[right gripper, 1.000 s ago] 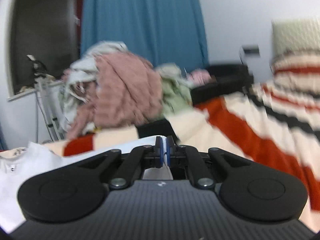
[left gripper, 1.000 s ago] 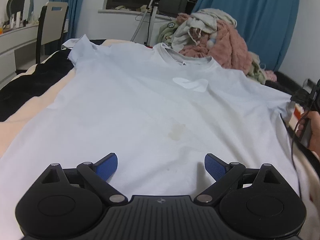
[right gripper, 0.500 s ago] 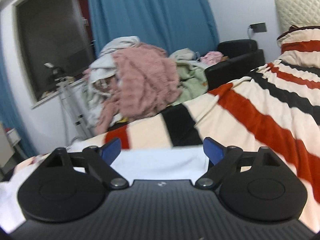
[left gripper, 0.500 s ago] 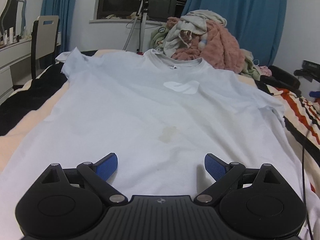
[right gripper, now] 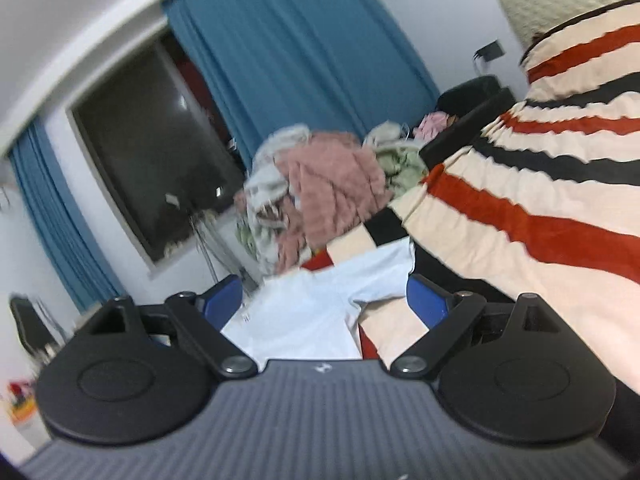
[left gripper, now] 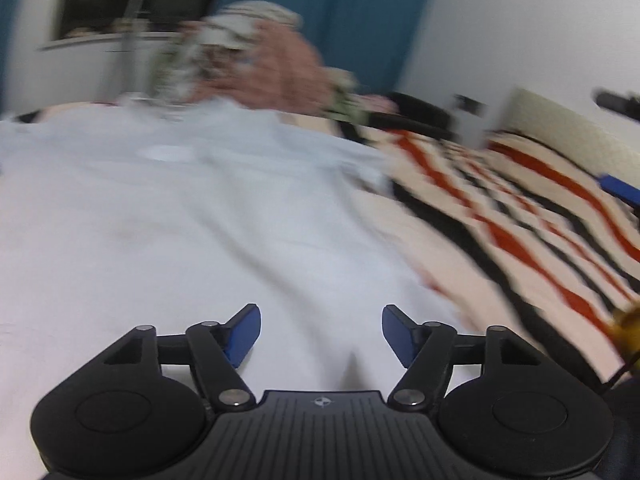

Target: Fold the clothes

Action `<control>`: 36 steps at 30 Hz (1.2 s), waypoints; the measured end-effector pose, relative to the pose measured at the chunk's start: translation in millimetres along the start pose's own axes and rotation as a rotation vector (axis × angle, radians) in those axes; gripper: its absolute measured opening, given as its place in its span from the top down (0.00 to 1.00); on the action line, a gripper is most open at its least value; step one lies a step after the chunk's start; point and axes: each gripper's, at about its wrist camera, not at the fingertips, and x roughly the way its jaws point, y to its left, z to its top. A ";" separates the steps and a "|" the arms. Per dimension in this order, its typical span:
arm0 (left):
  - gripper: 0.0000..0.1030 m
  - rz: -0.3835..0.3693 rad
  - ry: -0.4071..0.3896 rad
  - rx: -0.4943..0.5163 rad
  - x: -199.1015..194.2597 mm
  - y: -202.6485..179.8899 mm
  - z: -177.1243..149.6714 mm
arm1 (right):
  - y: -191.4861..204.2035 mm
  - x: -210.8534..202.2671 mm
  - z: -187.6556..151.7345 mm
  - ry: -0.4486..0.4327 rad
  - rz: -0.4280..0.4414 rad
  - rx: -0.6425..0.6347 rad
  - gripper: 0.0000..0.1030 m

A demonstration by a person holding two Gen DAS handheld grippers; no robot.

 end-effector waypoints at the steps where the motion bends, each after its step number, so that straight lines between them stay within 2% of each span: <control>1: 0.34 -0.032 0.006 0.022 3.9 -13.9 -3.0 | -1.4 -9.3 1.0 -0.012 -0.005 0.007 0.11; 3: 0.34 -0.087 0.023 0.048 16.6 -42.9 -9.9 | -3.4 -24.3 2.5 -0.019 0.001 0.013 0.11; 6: 0.34 -0.122 0.101 0.077 46.3 -77.9 -22.0 | -4.5 -37.1 2.2 0.013 0.027 -0.001 0.11; 8: 0.34 -0.095 0.143 0.133 66.3 -98.9 -34.2 | -5.5 -42.3 0.3 0.040 0.026 -0.021 0.11; 9: 0.44 -0.087 0.147 0.141 70.0 -102.1 -36.2 | -6.4 -44.7 -1.3 0.051 0.022 -0.031 0.11; 10: 0.66 -0.082 0.150 0.147 72.9 -104.6 -37.7 | -7.5 -46.9 -3.1 0.060 0.019 -0.041 0.11; 11: 0.75 -0.077 0.152 0.153 75.8 -107.0 -39.2 | -8.9 -48.0 -4.9 0.068 0.016 -0.052 0.11; 12: 0.94 -0.071 0.155 0.159 78.7 -109.5 -40.6 | -10.4 -47.9 -6.4 0.077 0.009 -0.063 0.11; 17: 0.94 -0.091 0.147 0.132 63.5 -101.5 -29.3 | -17.7 -39.6 -5.8 0.099 0.038 -0.048 0.11; 18: 0.92 -0.092 0.141 0.117 58.1 -96.1 -23.7 | -17.9 -34.8 -4.1 0.102 0.039 -0.043 0.11; 20: 0.79 -0.094 0.130 0.086 47.2 -85.3 -12.5 | -15.7 -19.6 0.3 0.121 0.037 -0.035 0.11; 22: 0.49 -0.097 0.118 0.055 36.4 -74.5 -1.3 | -10.2 3.5 6.2 0.152 0.064 -0.017 0.11; 23: 0.41 -0.098 0.112 0.039 31.0 -69.1 4.3 | -7.0 16.2 9.3 0.169 0.082 -0.007 0.11; 25: 0.25 -0.054 0.069 0.048 14.4 -53.2 19.9 | -1.0 44.7 14.3 0.204 0.119 0.023 0.11; 27: 0.20 -0.005 0.036 0.040 7.1 -33.7 30.5 | 3.6 82.6 15.6 0.243 0.159 0.080 0.11; 31: 0.18 0.080 -0.009 -0.032 10.0 13.7 39.1 | 0.7 181.5 -6.4 0.345 0.198 0.229 0.11; 33: 0.18 0.122 -0.031 -0.067 11.4 37.4 43.5 | -13.7 234.4 -27.1 0.360 0.175 0.311 0.13; 36: 0.18 0.186 -0.065 -0.121 13.6 73.0 49.9 | -36.6 296.1 -55.6 0.346 0.076 0.356 0.12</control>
